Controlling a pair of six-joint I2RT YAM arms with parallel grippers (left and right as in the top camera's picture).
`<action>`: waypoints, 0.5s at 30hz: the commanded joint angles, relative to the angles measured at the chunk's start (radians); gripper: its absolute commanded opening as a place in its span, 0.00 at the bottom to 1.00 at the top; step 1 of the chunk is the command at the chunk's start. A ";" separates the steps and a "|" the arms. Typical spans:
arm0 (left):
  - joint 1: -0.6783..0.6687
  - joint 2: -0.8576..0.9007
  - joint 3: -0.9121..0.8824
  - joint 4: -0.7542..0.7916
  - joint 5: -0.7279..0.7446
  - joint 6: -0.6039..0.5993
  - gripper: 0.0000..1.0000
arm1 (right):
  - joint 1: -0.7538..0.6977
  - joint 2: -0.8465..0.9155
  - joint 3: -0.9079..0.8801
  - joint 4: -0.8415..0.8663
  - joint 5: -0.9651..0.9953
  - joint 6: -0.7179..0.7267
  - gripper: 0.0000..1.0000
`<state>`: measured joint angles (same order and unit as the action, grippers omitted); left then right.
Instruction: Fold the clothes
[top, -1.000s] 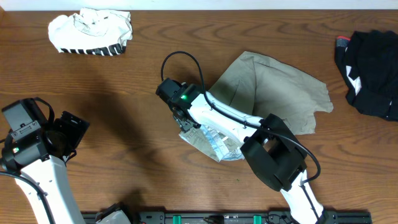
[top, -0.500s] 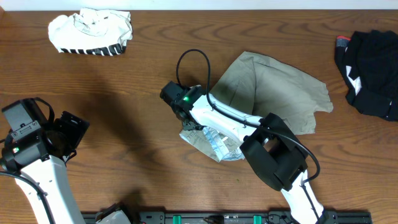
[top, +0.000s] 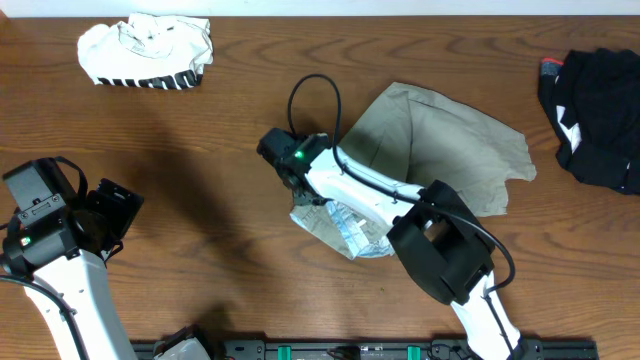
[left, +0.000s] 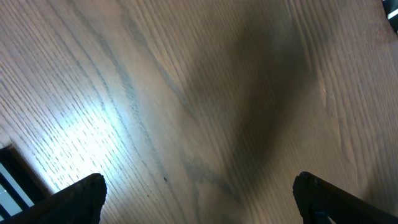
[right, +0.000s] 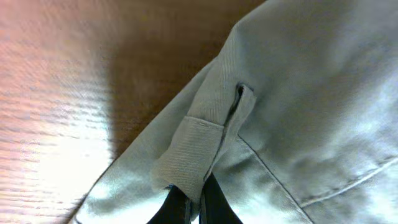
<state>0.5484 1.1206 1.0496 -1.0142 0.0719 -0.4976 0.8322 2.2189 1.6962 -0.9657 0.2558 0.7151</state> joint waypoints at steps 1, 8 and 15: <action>0.005 0.003 0.013 -0.003 -0.001 -0.005 0.98 | -0.028 0.006 0.098 -0.022 0.033 -0.022 0.01; 0.005 0.003 0.013 -0.003 -0.001 -0.005 0.98 | -0.039 0.006 0.249 -0.007 0.031 -0.044 0.01; 0.005 0.003 0.013 -0.003 -0.001 -0.005 0.98 | -0.041 0.008 0.286 0.240 -0.036 -0.107 0.01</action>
<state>0.5484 1.1206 1.0496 -1.0142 0.0715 -0.4976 0.7948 2.2189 1.9568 -0.7746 0.2459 0.6498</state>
